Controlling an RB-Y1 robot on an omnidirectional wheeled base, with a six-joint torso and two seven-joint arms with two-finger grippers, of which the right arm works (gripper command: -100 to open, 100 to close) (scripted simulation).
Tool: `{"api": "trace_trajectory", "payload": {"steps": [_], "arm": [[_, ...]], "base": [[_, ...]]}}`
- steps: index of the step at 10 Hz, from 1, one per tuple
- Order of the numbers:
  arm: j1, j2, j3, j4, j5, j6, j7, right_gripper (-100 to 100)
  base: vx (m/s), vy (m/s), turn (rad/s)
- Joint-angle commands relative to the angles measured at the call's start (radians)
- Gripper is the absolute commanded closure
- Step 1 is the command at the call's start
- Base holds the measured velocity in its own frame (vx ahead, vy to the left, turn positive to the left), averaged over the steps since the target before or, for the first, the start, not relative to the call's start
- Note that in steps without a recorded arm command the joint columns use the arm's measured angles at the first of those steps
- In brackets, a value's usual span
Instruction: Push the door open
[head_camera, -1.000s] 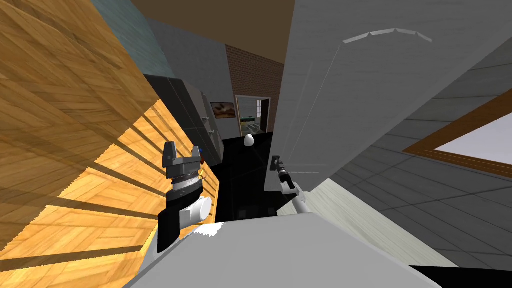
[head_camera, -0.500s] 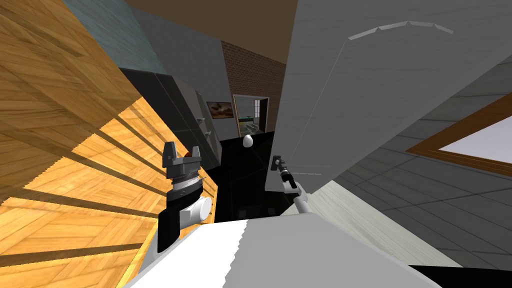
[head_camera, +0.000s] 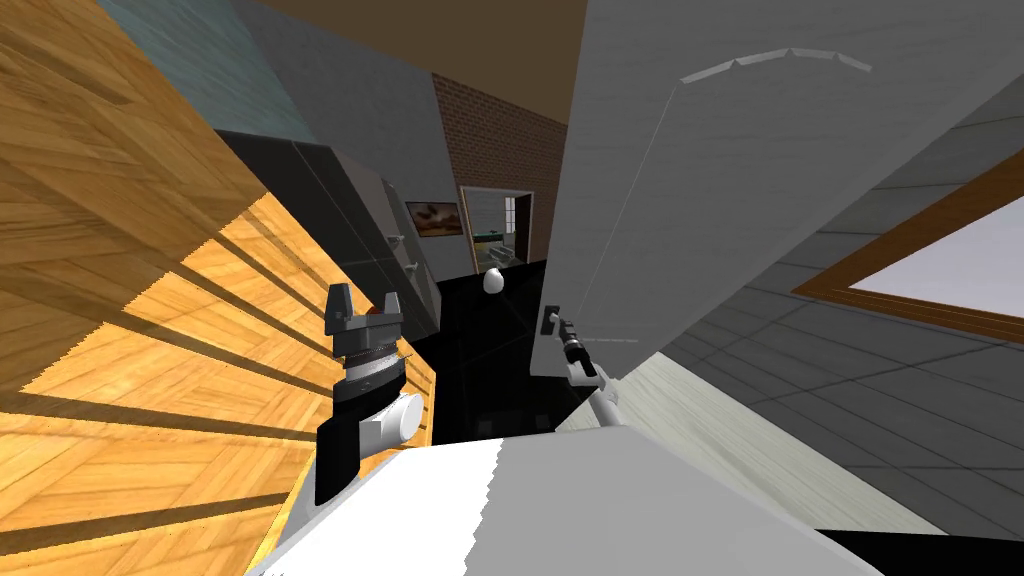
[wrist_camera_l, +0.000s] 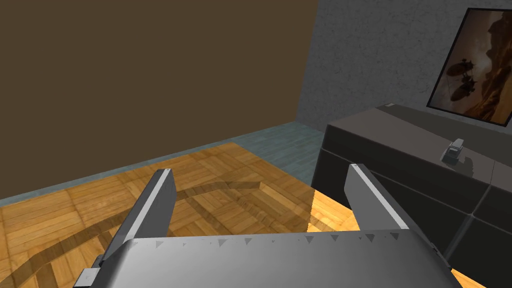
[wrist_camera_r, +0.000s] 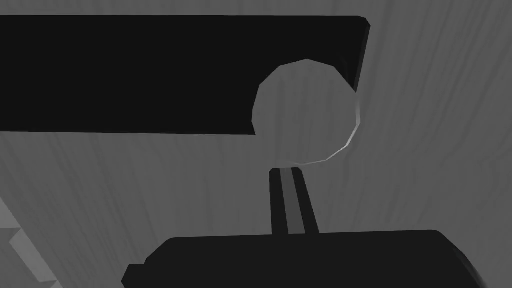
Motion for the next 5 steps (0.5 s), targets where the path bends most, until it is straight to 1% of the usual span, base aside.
{"api": "trace_trajectory", "payload": {"steps": [1,3,4,5], "arm": [[0.004,0.005,0.004,-0.007,-0.002,0.003,-0.004,-100],[0.011,0.019,0.010,-0.018,-0.006,0.007,-0.010,-100],[0.014,0.026,0.013,-0.022,-0.007,0.009,-0.013,-100],[0.012,0.022,0.011,-0.017,-0.006,0.006,-0.010,-100]], "base": [[-0.246,0.074,-0.017],[-0.262,0.120,-0.028],[-0.246,0.076,-0.026],[-0.105,0.034,-0.009]]}}
